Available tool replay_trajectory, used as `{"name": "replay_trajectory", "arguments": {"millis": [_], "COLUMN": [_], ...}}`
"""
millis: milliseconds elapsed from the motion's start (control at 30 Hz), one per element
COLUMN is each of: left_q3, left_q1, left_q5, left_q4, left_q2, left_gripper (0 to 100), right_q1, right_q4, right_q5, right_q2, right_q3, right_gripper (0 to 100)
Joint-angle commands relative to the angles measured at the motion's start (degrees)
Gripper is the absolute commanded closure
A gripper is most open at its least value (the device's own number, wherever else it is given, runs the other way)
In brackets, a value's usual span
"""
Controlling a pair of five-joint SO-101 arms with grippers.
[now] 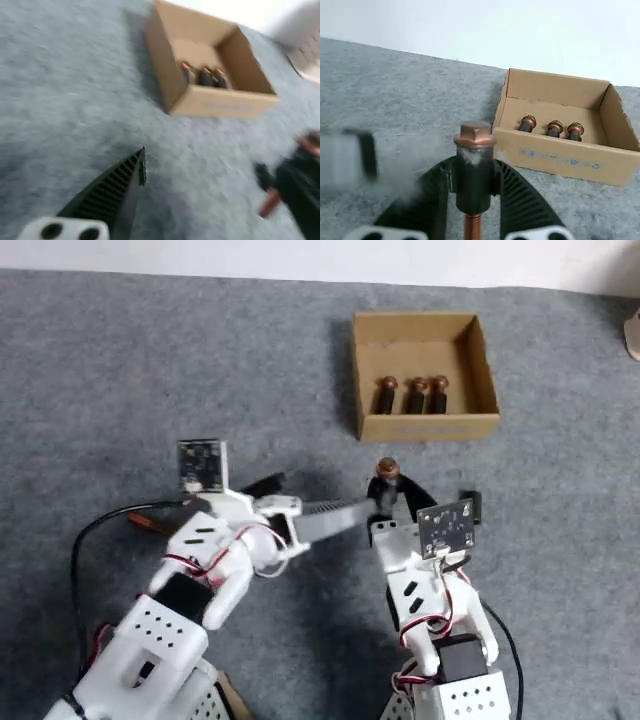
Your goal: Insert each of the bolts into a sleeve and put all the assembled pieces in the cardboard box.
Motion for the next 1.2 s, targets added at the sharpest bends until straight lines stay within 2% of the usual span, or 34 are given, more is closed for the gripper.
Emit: {"name": "replay_trajectory", "arguments": {"millis": [0, 100, 167, 267, 633, 900, 1167], "left_q3": [-3.12, -3.21, -2.95, -2.86, -2.33, -2.33, -2.24], "left_q1": [-3.3, -5.32, -5.58, -5.58, -5.58, -5.67, -5.67], "left_q5": [0.7, 0.7, 0.7, 0.7, 0.35, 0.35, 0.26], "left_q4": [0.09, 0.09, 0.09, 0.09, 0.09, 0.09, 0.09], "left_q2": [-0.57, -0.57, -0.57, -0.57, -0.57, -0.57, -0.57], "left_gripper": [37, 37, 37, 37, 37, 37, 37], "right_q1": [1.8, 2.77, 2.59, 2.77, 2.86, 7.96, 9.98], "right_q4": [0.13, 1.27, 5.67, 7.34, 7.08, 4.0, 4.0], "right_q5": [-0.62, -0.44, 0.88, 1.23, 4.48, 6.68, 6.77], "right_q2": [-0.75, -0.66, 0.31, 6.02, 41.27, 65.19, 86.2], "right_q3": [3.82, 2.95, 0.22, -5.58, -33.19, -53.76, -71.69], "right_gripper": [99.4, 99.4, 99.4, 99.4, 99.4, 99.4, 99.4]}}
